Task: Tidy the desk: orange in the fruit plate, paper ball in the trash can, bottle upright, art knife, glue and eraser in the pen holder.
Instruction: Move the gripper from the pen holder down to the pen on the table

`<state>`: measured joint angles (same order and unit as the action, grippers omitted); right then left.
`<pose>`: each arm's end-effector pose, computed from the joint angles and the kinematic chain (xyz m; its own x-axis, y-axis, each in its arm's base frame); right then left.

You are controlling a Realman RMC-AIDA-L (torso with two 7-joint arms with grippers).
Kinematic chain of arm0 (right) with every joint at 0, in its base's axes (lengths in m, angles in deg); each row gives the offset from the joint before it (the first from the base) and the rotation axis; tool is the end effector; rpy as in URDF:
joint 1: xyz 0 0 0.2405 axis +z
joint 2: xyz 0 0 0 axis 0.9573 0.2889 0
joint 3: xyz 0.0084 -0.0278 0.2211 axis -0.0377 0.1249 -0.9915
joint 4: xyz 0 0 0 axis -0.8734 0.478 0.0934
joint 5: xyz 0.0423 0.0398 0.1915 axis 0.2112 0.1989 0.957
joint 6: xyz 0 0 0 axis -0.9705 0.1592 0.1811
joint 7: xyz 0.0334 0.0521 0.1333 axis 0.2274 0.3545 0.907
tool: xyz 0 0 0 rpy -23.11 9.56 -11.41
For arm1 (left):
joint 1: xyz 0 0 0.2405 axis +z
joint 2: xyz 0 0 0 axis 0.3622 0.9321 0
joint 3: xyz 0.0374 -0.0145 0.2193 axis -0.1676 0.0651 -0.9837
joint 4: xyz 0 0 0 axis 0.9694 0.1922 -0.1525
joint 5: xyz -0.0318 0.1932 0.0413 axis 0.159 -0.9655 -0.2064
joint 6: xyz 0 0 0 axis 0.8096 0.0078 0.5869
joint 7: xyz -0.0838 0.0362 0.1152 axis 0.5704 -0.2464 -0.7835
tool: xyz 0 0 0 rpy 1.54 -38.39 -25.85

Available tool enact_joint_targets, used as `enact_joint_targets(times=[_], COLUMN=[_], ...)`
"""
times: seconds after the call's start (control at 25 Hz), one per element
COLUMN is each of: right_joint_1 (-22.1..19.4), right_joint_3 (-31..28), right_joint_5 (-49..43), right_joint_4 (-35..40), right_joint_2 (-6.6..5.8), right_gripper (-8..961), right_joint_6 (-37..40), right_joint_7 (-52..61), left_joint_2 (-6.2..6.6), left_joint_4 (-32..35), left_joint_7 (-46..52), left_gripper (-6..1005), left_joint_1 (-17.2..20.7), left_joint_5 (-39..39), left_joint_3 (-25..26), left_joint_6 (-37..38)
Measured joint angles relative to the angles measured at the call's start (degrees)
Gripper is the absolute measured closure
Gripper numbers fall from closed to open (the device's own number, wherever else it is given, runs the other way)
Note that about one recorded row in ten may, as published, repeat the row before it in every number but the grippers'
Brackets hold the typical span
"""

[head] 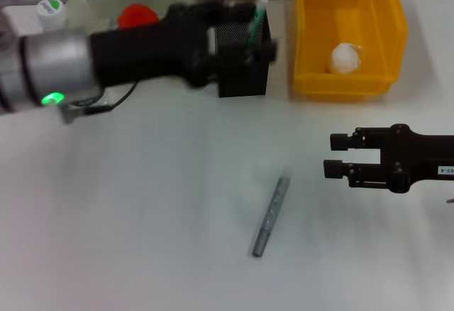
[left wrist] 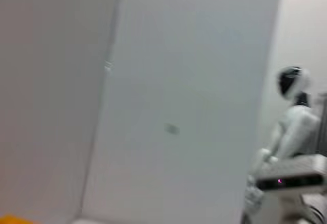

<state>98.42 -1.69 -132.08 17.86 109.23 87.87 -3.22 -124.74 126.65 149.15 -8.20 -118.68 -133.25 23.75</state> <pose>0.2423 0.2765 0.0235 0.7490 -0.4440 -0.4918 -0.5060 -0.8625 0.0080 -0.1431 0.3194 0.0142 0.7021 0.1624 0.6933 0.2673 -0.9626 -0.0451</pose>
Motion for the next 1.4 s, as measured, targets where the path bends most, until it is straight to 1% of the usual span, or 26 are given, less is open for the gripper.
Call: enact_joint_targets(times=[0.04,0.2,0.24,0.28,0.32,0.44,0.52,0.64,0.72,0.8,0.88,0.92,1.04,1.08,1.12,1.24,1.4], right_joint_1=[0.0,0.4,0.4,0.6,0.7,1.1,1.3,2.1,3.3,4.9,7.3,8.7,13.3,16.5,16.5,20.5,24.8], right_joint_3=[0.0,0.0,0.0,0.0,0.0,0.0,0.2,0.6,1.3,2.3,3.5,3.9,5.4,7.2,7.2,10.3,13.6], right_joint_5=[0.0,0.0,0.0,0.0,0.0,0.0,0.0,0.0,-0.9,-3.3,-6.6,-8.5,-14.6,-18.7,-18.7,-24.2,-29.6], right_joint_4=[0.0,0.0,0.0,0.0,0.0,0.0,0.4,1.9,3.8,6.5,9.9,11.6,15.6,17.3,17.3,18.0,17.6], right_joint_2=[0.0,-0.01,-0.01,-0.04,-0.12,-0.27,-0.32,-0.44,-0.57,-0.61,-0.62,-0.62,-0.63,-0.59,-0.59,-0.32,0.61], right_gripper=[329,329,329,330,330,331,331,331,331,331,331,331,331,331,331,331,331], right_joint_6=[0.0,0.0,0.0,0.0,0.0,0.3,0.5,0.6,1.2,2.6,5.0,6.4,9.8,10.9,10.9,10.7,8.4], right_joint_7=[0.0,0.2,0.2,0.3,0.5,1.0,1.9,4.9,9.2,14.4,19.9,22.7,31.0,34.7,34.7,38.4,43.6], left_joint_2=[0.0,0.77,0.77,0.99,1.49,1.62,2.03,2.14,1.89,1.3,0.66,0.55,0.17,0.1,0.08,0.05,-0.02], left_joint_4=[0.0,-1.8,-1.8,-2.4,-3.8,-4.9,-8.8,-10.8,-12.8,-14.1,-14.7,-14.7,-14.8,-14.8,-14.8,-14.9,-14.9], left_joint_7=[0.0,0.5,0.5,0.5,-0.3,-1.5,-6.0,-9.4,-13.0,-15.3,-16.2,-16.2,-16.3,-16.4,-16.5,-16.8,-16.8], left_gripper=[221,221,221,221,221,221,221,221,221,221,221,221,221,221,221,221,221], left_joint_1=[0.0,1.7,1.7,2.0,2.8,3.3,3.9,4.0,4.2,4.2,4.3,4.3,4.7,4.8,5.0,5.4,5.7], left_joint_5=[0.0,-8.1,-8.1,-9.9,-14.2,-16.3,-20.8,-22.1,-22.2,-22.2,-22.2,-22.3,-22.3,-22.2,-22.2,-21.9,-21.9], left_joint_3=[0.0,6.3,6.3,7.4,9.5,10.3,12.1,12.3,12.7,13.5,14.1,14.1,14.2,14.2,14.2,14.4,15.5], left_joint_6=[0.0,5.7,5.7,6.6,7.1,7.1,7.1,7.1,6.6,6.2,6.1,6.0,5.8,5.7,5.5,5.4,5.4])
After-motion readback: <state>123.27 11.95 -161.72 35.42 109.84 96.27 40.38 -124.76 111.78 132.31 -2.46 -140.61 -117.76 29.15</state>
